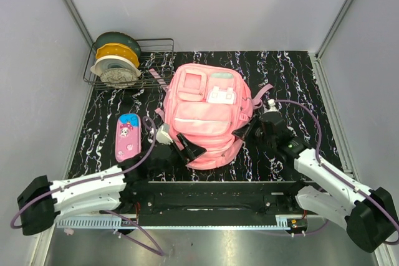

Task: Pack the student bag
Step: Zip the student bag at the center of the board.

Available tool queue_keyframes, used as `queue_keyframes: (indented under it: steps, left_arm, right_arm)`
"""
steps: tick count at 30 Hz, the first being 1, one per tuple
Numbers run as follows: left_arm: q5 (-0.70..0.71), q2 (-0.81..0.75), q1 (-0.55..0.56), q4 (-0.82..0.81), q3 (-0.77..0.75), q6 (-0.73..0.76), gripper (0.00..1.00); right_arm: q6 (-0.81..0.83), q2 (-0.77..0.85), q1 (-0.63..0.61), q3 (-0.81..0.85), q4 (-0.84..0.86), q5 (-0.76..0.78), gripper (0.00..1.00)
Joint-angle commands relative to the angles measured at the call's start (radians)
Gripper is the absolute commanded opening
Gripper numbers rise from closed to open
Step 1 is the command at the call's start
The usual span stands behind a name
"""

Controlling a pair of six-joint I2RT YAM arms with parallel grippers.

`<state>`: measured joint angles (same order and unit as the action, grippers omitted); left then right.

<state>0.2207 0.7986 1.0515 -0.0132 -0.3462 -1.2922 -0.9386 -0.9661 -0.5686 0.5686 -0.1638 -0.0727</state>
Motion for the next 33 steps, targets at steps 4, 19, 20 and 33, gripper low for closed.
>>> queue_keyframes:
  steps: [4,19,20,33]
  left_arm:
    - [0.126,0.187,0.004,-0.326,0.029,-0.104,0.82]
    - [0.224,-0.026,-0.1,-0.162,0.081,-0.095,0.0]
    - [0.223,-0.056,-0.113,-0.139,0.09,-0.079,0.0]
    - [0.161,-0.098,-0.177,-0.134,0.101,-0.052,0.0]
  right_arm:
    - [0.024,0.07,-0.001,0.077,0.007,-0.098,0.0]
    - [0.08,0.144,-0.036,0.037,-0.083,-0.093,0.13]
    - [0.086,0.148,-0.036,0.03,-0.082,-0.101,0.28]
    - [0.141,0.195,-0.164,0.047,-0.178,-0.24,0.47]
